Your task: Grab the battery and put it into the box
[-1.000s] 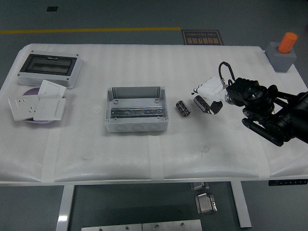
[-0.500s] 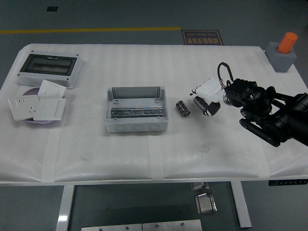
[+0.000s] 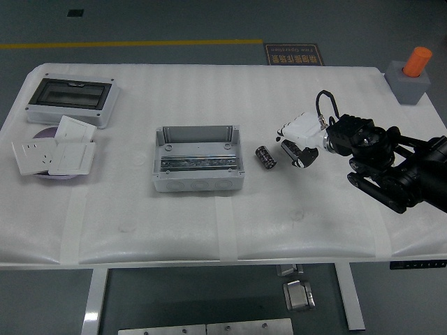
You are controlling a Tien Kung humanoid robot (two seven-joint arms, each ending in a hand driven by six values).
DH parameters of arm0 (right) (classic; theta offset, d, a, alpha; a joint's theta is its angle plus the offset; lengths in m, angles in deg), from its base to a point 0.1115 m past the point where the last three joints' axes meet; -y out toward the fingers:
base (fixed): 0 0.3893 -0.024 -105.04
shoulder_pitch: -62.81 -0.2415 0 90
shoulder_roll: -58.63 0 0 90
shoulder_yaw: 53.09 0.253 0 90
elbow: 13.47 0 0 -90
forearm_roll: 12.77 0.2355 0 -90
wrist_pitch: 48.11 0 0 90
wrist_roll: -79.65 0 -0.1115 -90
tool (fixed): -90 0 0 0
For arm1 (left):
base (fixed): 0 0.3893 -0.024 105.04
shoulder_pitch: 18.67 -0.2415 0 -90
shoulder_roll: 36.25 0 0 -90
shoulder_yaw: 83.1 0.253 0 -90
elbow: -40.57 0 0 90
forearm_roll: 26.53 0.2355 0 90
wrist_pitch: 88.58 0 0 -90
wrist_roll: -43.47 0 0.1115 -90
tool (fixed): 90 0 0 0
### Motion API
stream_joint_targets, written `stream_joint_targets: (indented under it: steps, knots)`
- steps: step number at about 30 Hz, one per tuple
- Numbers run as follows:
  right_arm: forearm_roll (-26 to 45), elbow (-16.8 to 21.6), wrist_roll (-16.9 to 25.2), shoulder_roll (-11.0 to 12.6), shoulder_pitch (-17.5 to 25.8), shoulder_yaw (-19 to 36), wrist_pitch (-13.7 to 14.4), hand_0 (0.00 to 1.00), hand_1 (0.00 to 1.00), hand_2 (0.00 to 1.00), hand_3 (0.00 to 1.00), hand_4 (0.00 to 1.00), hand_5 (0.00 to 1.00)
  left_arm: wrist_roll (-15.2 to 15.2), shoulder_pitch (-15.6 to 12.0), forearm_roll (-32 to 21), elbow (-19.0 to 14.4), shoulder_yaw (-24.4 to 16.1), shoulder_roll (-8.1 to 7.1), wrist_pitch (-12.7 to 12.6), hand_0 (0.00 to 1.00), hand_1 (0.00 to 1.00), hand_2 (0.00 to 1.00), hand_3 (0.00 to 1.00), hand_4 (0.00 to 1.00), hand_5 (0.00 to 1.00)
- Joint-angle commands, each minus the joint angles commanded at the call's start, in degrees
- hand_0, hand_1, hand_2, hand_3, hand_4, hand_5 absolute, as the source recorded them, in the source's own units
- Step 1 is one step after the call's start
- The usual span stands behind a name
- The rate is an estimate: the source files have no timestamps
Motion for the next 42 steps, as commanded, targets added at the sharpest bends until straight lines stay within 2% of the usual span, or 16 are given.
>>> stream_joint_targets:
  steps: [1, 6, 7, 13, 24, 25, 30, 31, 36, 37, 42]
  knots:
    - [-0.01, -0.02, 0.12, 0.05, 0.01, 0.05, -0.04, 0.744, 0.641, 0.647, 0.679, 0.431, 0.114, -0.03, -0.02, 0.2, 0.0, -0.16, -0.03, 0.03, 0.609, 0.651, 0.448, 0.501, 0.431, 0.458]
    - [0.02, -0.03, 0.51, 0.18, -0.1, 0.22, -0.24, 0.744, 0.641, 0.647, 0.679, 0.431, 0.114, -0.1, 0.04, 0.72, 0.0, -0.52, -0.09, 0.15, 0.609, 0.651, 0.448, 0.501, 0.431, 0.458]
    - [0.02, -0.07, 0.56, 0.17, -0.11, 0.25, -0.28, 0.736, 0.637, 0.647, 0.681, 0.367, 0.079, -0.09, 0.08, 0.75, 0.0, -0.54, -0.09, 0.16, 0.609, 0.651, 0.448, 0.501, 0.431, 0.458]
    - [0.49, -0.05, 0.56, 0.12, -0.21, 0.29, -0.26, 0.741, 0.637, 0.649, 0.684, 0.367, 0.071, -0.25, 0.12, 1.43, 0.0, -1.13, -0.08, 0.21, 0.61, 0.651, 0.447, 0.501, 0.432, 0.46]
    - [5.25, 1.2, -0.81, 0.3, -1.4, -1.77, 1.4, 0.742, 0.637, 0.648, 0.687, 0.369, 0.074, -0.7, 0.11, 2.7, 0.0, -2.18, -0.01, 0.44, 0.61, 0.65, 0.447, 0.499, 0.432, 0.464]
    - [5.5, 1.29, -0.89, 0.28, -1.51, -1.93, 1.56, 0.755, 0.653, 0.666, 0.73, 0.487, 0.141, -0.7, 0.11, 2.7, 0.0, -2.21, 0.0, 0.43, 0.611, 0.651, 0.443, 0.5, 0.431, 0.463]
    - [5.67, 1.46, -1.05, 0.27, -1.87, -2.13, 1.65, 0.755, 0.653, 0.666, 0.73, 0.487, 0.141, -0.79, 0.02, 3.1, 0.0, -2.62, -0.01, 0.41, 0.611, 0.651, 0.443, 0.5, 0.431, 0.463]
    - [5.5, 1.42, -1.04, 0.28, -1.93, -2.08, 1.54, 0.9, 0.815, 0.899, 0.998, 0.777, 0.24, -0.81, -0.03, 3.14, 0.0, -2.7, -0.01, 0.41, 0.611, 0.651, 0.443, 0.497, 0.43, 0.466]
    - [4.47, 1.19, -0.82, 0.34, -1.91, -1.66, 0.87, 0.9, 0.815, 0.899, 0.998, 0.777, 0.24, -0.9, -0.29, 3.31, 0.0, -2.92, 0.07, 0.4, 0.611, 0.651, 0.443, 0.497, 0.43, 0.466]
    - [4.09, 1.16, -0.7, 0.37, -1.85, -1.5, 0.64, 0.96, 0.871, 0.987, 0.998, 0.889, 0.305, -0.92, -0.36, 3.31, 0.0, -2.93, 0.09, 0.4, 0.611, 0.651, 0.441, 0.497, 0.429, 0.469]
    - [2.98, 1.07, -0.22, 0.47, -1.55, -0.95, 0.05, 0.96, 0.871, 0.987, 0.998, 0.889, 0.305, -0.98, -0.52, 3.49, 0.0, -3.07, 0.07, 0.41, 0.611, 0.651, 0.441, 0.497, 0.429, 0.469]
